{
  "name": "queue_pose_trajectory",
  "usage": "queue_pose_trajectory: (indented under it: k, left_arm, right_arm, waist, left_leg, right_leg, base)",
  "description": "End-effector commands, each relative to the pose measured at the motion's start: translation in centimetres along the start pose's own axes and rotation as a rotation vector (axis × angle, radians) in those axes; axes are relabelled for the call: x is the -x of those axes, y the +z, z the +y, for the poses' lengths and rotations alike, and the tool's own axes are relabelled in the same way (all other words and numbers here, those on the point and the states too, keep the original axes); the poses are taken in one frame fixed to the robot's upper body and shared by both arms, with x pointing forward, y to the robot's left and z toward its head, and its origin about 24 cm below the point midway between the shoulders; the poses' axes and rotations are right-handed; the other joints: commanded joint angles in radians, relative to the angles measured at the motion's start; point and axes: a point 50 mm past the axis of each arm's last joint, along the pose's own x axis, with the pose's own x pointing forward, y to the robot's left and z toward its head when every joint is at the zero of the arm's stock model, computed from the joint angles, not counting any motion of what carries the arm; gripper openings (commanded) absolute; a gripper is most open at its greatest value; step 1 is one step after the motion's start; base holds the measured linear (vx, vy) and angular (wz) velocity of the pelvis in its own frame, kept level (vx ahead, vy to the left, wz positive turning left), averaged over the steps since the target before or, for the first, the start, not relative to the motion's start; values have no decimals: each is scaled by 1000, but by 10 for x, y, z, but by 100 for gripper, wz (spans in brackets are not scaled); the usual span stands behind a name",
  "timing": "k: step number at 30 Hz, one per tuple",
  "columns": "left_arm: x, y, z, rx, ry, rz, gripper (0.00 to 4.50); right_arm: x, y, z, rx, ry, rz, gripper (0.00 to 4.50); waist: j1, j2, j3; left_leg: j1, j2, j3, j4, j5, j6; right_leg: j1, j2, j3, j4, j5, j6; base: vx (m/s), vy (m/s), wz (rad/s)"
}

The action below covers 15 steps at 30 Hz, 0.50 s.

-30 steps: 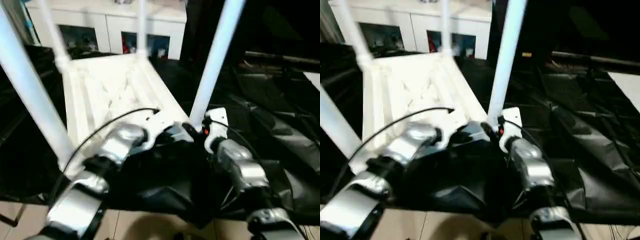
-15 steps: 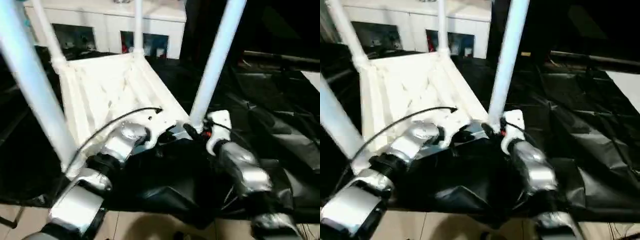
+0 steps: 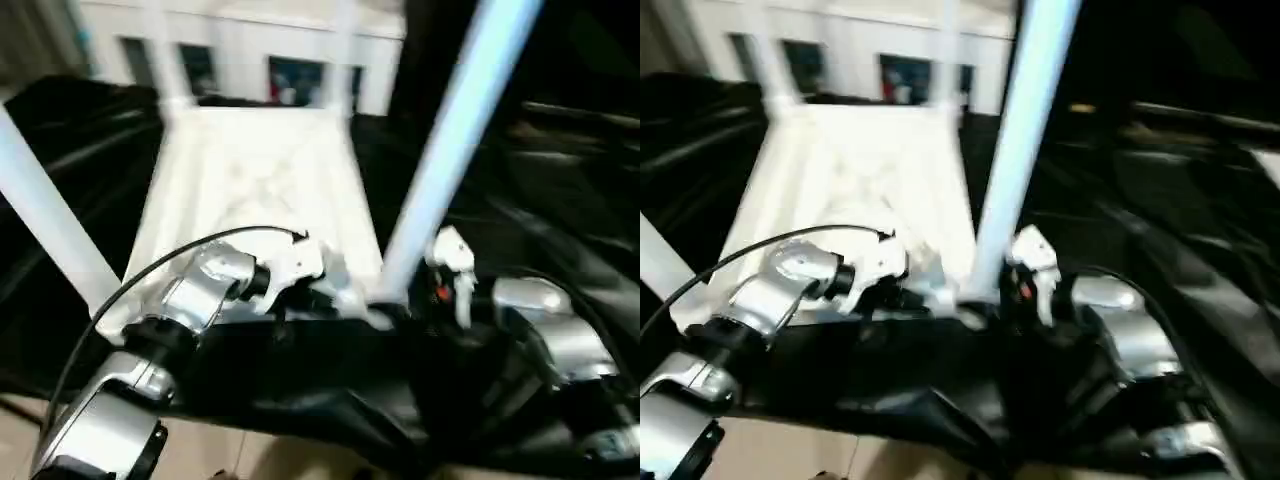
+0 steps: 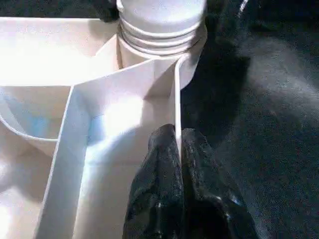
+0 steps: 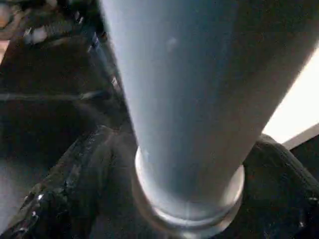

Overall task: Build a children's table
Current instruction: Rotate leg to tighten

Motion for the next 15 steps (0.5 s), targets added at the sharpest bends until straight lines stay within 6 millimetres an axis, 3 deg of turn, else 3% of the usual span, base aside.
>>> queue_pose_trajectory:
  k: [1,6,7,15]
  left_arm:
    - [-5,7,-3,-19,-30,-55,0]
    - [-3,8,-3,-21,-32,-63,0]
    - [-3,8,-4,-21,-33,-63,0]
    - [-3,8,-4,-22,-32,-59,0]
  right_arm:
    - [2,-1,2,15,33,27,391]
    - [-1,-1,-1,12,18,34,391]
    - [-2,0,-2,12,10,29,365]
    - [-2,-1,-4,11,8,36,307]
  waist:
    - [-4,-7,-71]
    - [-6,-8,-68]
    - [-6,-9,-68]
    - [-5,-9,-75]
  left_leg:
    - [7,3,16,-57,-102,130]
    - [8,2,16,-60,-177,94]
    - [8,2,15,-60,-182,87]
    - [6,1,15,-55,-135,90]
  right_leg:
    - [66,-29,31,-31,-57,-284]
    - [64,-31,32,-45,-184,-248]
    - [63,-32,32,-46,-202,-239]
    - [67,-29,32,-36,-147,-246]
  base:
    - [0,0,0]
    - [0,0,0]
    - [0,0,0]
    - [0,0,0]
